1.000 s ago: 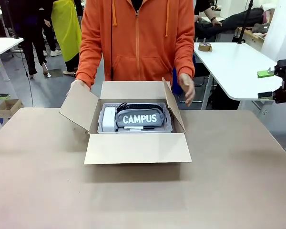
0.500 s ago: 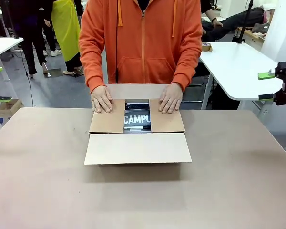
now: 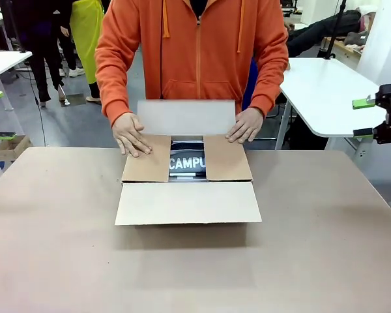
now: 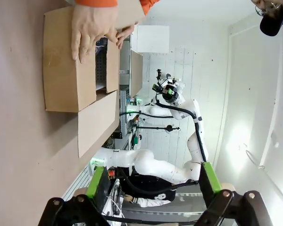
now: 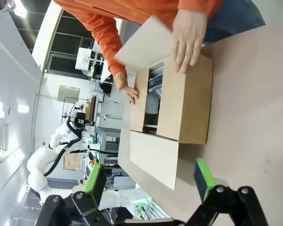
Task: Pack the gift set into the box.
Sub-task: Press and hold the closed box until the human finishes sealing it.
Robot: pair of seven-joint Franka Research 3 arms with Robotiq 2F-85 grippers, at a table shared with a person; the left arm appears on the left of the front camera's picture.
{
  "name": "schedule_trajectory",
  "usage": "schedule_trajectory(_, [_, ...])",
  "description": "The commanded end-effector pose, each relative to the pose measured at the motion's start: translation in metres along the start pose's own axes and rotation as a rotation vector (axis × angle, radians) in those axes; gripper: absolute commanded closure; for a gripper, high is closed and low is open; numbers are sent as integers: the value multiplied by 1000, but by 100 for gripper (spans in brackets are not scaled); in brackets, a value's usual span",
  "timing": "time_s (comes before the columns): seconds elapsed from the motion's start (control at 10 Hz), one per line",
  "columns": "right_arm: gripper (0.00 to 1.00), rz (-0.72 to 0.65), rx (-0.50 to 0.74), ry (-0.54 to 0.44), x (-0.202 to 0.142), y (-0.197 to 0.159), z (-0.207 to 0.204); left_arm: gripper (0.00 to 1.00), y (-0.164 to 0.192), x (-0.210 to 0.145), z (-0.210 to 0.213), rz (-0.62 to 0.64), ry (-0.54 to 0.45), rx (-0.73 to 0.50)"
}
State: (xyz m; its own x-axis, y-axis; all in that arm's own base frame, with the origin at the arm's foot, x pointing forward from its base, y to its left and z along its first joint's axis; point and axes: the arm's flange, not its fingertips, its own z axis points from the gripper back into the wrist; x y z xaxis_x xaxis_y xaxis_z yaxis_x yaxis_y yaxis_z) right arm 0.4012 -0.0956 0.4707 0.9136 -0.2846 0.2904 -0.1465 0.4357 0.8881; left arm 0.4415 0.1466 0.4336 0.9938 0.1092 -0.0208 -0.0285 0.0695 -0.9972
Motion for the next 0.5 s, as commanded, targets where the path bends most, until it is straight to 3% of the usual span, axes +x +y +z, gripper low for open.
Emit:
schedule_trajectory(0.0, [0,-4,19,-15,0,2,-2,0,0,-3,-1,-9,-4,2])
schedule_trajectory(0.4, [0,-4,19,-15,0,2,-2,0,0,-3,-1,-9,-4,2])
